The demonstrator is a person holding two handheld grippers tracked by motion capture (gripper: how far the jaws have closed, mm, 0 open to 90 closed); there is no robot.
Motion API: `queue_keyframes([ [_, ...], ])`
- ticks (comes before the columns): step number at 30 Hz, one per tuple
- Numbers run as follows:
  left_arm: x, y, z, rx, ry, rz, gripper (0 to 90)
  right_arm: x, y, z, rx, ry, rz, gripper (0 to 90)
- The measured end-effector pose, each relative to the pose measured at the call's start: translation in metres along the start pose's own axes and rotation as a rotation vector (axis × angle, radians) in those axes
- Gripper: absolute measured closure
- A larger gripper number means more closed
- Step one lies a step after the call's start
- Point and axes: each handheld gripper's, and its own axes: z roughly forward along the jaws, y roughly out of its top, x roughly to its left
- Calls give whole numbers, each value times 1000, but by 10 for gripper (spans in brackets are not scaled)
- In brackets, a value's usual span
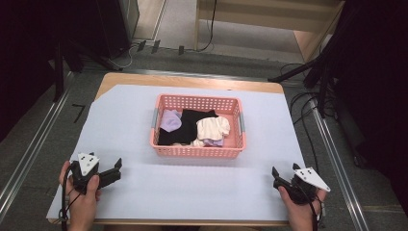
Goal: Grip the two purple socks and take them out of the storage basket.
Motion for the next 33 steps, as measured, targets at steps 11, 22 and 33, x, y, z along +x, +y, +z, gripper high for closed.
queue_keyframes([
  [11, 9, -2, -2, -17, -20, -85, 137, 15, 14, -3, -35, 32, 50, 226],
  [22, 6, -2, -2, -20, 3, -70, 131, 43, 47, -2, -86, 85, 47, 245],
  [33, 6, -1, -2, -12, -2, -59, 100, 87, 83, 13, -120, 188, 25, 327],
])
